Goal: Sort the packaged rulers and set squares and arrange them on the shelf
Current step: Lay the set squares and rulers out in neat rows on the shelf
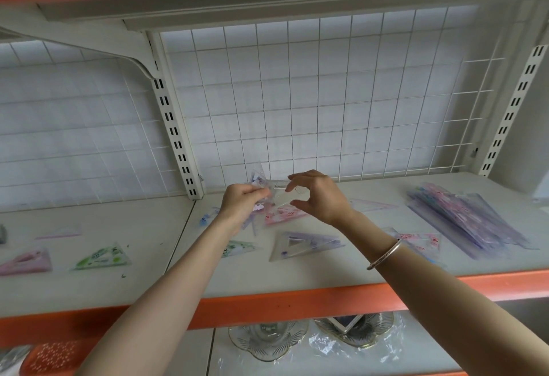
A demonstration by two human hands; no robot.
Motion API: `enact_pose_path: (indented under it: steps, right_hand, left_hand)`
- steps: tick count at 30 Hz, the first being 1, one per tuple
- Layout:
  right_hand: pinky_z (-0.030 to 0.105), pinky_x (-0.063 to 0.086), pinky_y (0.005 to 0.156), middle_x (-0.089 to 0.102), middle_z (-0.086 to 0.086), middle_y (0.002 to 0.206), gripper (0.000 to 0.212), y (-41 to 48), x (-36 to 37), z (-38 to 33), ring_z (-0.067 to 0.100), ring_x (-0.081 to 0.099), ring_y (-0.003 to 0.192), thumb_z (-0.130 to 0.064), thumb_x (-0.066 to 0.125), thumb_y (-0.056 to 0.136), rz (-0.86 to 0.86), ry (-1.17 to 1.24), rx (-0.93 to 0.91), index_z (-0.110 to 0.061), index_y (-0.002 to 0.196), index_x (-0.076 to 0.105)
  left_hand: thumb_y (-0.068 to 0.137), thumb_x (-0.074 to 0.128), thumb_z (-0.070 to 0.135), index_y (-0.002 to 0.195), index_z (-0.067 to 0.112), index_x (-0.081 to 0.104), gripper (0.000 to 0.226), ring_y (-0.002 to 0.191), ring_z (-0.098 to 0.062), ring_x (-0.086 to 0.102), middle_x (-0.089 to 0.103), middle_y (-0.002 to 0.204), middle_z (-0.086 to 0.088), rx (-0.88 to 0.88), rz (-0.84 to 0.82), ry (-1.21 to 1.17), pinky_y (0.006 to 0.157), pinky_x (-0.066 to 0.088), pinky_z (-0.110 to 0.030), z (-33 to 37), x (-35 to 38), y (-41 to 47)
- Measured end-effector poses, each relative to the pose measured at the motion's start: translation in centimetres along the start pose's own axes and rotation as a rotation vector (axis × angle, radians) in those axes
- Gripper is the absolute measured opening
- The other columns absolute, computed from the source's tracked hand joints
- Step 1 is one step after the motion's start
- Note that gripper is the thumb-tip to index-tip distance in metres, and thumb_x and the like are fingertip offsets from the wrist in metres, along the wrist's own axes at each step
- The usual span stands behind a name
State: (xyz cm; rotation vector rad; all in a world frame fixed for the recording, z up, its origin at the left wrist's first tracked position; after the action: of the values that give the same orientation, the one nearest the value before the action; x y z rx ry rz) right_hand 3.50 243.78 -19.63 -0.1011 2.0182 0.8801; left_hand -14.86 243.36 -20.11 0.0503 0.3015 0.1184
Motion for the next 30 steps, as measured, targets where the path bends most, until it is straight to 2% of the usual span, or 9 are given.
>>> enact_pose_path:
  steps: [4,7,12,14,16,19,22,26,30]
  right_hand:
    - [0.023,0.044,0.076,0.069,0.003,0.102,0.025,0.0,-0.3,0.3,0.022,0.059,0.098,-0.011,0.078,0.073,-0.094,0.022,0.06,-0.013,0.097,0.071]
    - [0.015,0.042,0.068,0.064,-0.005,0.089,0.03,-0.3,-0.5,0.6,0.015,0.061,0.088,-0.012,0.082,0.069,-0.212,0.108,0.163,-0.014,0.096,0.069]
    - [0.023,0.051,0.075,0.067,0.0,0.09,0.047,-1.3,-0.7,0.9,0.013,0.06,0.078,-0.012,0.087,0.062,-0.451,0.194,0.285,-0.017,0.103,0.065]
    - [0.02,0.049,0.073,0.068,-0.003,0.089,0.049,-1.8,-0.7,0.8,0.011,0.059,0.076,-0.013,0.087,0.061,-0.5,0.172,0.281,-0.016,0.105,0.066]
    - [0.022,0.05,0.076,0.067,-0.006,0.087,0.05,-2.3,-0.7,0.7,0.008,0.058,0.074,-0.015,0.088,0.06,-0.526,0.146,0.291,-0.017,0.105,0.067]
    - [0.027,0.053,0.08,0.067,-0.008,0.084,0.048,-3.0,-0.5,0.7,0.005,0.058,0.073,-0.016,0.088,0.059,-0.546,0.13,0.314,-0.017,0.102,0.069]
    - [0.029,0.054,0.079,0.065,-0.009,0.082,0.045,-3.4,-0.4,0.7,0.005,0.058,0.072,-0.015,0.088,0.059,-0.561,0.128,0.318,-0.017,0.1,0.07]
    - [0.023,0.051,0.078,0.068,-0.004,0.088,0.042,-3.5,-0.4,0.6,0.006,0.058,0.075,-0.017,0.087,0.061,-0.55,0.128,0.32,-0.016,0.1,0.071]
    - [0.019,0.05,0.074,0.07,0.004,0.1,0.03,-2.5,-1.1,0.3,0.011,0.06,0.076,-0.018,0.081,0.071,-0.291,0.192,0.324,-0.013,0.099,0.07]
  left_hand:
    - [0.086,0.067,0.015,0.076,0.018,0.073,0.011,0.086,-0.017,0.063,0.07,0.083,-0.006,0.029,-0.01,0.05,0.073,0.047,-0.023,-0.1,0.2,-0.1]
    - [0.088,0.06,0.011,0.083,0.011,0.075,0.016,0.087,-0.019,0.063,0.069,0.089,-0.01,0.052,0.06,0.083,0.062,0.051,-0.018,-0.1,0.2,-0.1]
    - [0.088,0.05,-0.001,0.1,0.003,0.074,0.026,0.095,-0.015,0.061,0.069,0.11,-0.007,0.116,0.085,0.113,0.083,0.057,-0.041,0.2,0.0,-0.3]
    - [0.088,0.051,-0.001,0.102,0.004,0.073,0.027,0.092,-0.012,0.058,0.069,0.111,-0.008,0.138,0.096,0.135,0.084,0.056,-0.038,0.4,0.1,-0.4]
    - [0.088,0.052,-0.001,0.104,0.005,0.073,0.027,0.092,-0.011,0.056,0.069,0.112,-0.007,0.158,0.104,0.165,0.08,0.054,-0.025,0.5,0.2,-0.5]
    - [0.089,0.051,-0.001,0.107,0.005,0.072,0.028,0.089,-0.009,0.053,0.067,0.108,-0.005,0.173,0.102,0.191,0.058,0.04,0.0,0.7,0.4,-0.7]
    - [0.089,0.05,0.0,0.107,0.006,0.073,0.029,0.09,-0.012,0.055,0.066,0.108,-0.006,0.169,0.082,0.191,0.058,0.041,-0.004,0.7,0.4,-0.8]
    - [0.087,0.052,-0.001,0.111,0.014,0.07,0.033,0.108,-0.016,0.054,0.063,0.118,-0.002,0.153,0.012,0.192,0.079,0.04,-0.019,0.5,0.5,-0.7]
    - [0.088,0.06,0.001,0.123,0.027,0.059,0.043,0.11,-0.016,0.054,0.057,0.121,-0.001,0.16,-0.028,0.095,0.079,0.048,-0.018,0.6,0.6,-0.9]
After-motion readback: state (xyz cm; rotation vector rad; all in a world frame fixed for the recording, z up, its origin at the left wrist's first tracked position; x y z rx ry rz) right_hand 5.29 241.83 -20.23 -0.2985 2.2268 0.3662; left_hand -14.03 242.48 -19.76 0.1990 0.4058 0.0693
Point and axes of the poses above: each hand's wrist, its own y-axis towards the middle knuckle, its own x-axis out of the palm, z = x × y, the point moved 2 cm from there along y, towards the middle knuckle
